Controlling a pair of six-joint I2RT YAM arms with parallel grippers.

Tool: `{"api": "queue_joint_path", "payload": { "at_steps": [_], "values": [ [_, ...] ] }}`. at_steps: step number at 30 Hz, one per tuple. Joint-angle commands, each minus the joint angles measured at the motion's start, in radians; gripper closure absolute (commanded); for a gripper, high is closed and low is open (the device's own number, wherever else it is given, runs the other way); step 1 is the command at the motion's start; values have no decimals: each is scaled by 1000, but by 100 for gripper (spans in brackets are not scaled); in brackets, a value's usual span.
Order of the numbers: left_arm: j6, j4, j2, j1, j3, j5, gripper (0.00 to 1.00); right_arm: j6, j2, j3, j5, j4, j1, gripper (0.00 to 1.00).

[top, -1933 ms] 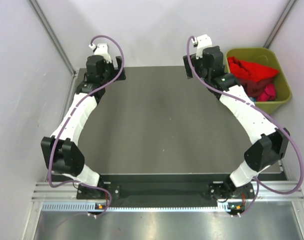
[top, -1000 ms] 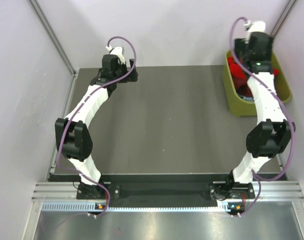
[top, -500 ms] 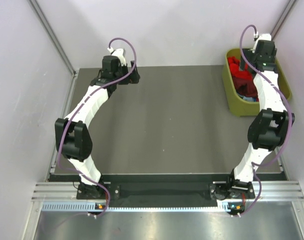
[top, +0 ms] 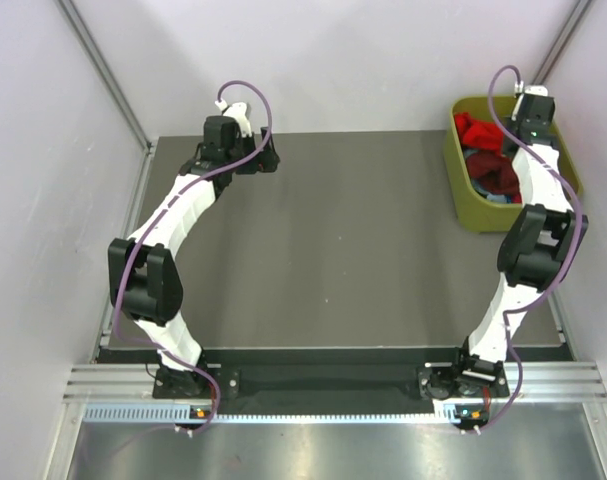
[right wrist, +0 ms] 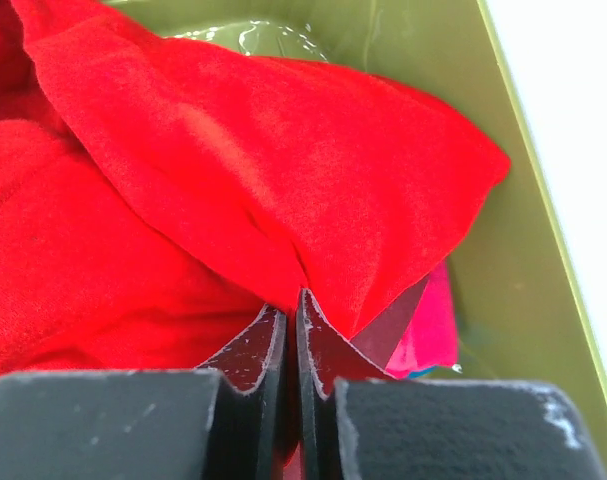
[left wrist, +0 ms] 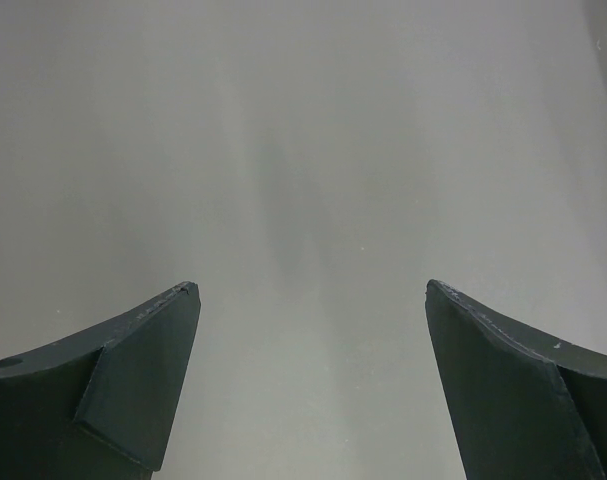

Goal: Fold and stack the t-shirts
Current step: Grab the tshirt from the pile, then move the tshirt to the center of the board

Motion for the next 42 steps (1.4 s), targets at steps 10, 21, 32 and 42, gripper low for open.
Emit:
{"api": "queue_joint_path", "payload": {
  "at_steps": [10, 21, 32, 42],
  "values": [
    [4, 45, -31, -2, -10, 39, 1, -83, -340, 102, -19, 83, 141, 100],
    [110, 17, -31, 44, -14, -166, 1, -60, -509, 139, -239, 109, 435, 100],
    [110, 43, -45, 50, -25, -287, 1, 83, -464, 281, -442, 60, 632, 100],
    [70, 39, -48, 136, 4, -286, 1, 78, -359, 43, -572, -20, 778, 48]
  ]
}}
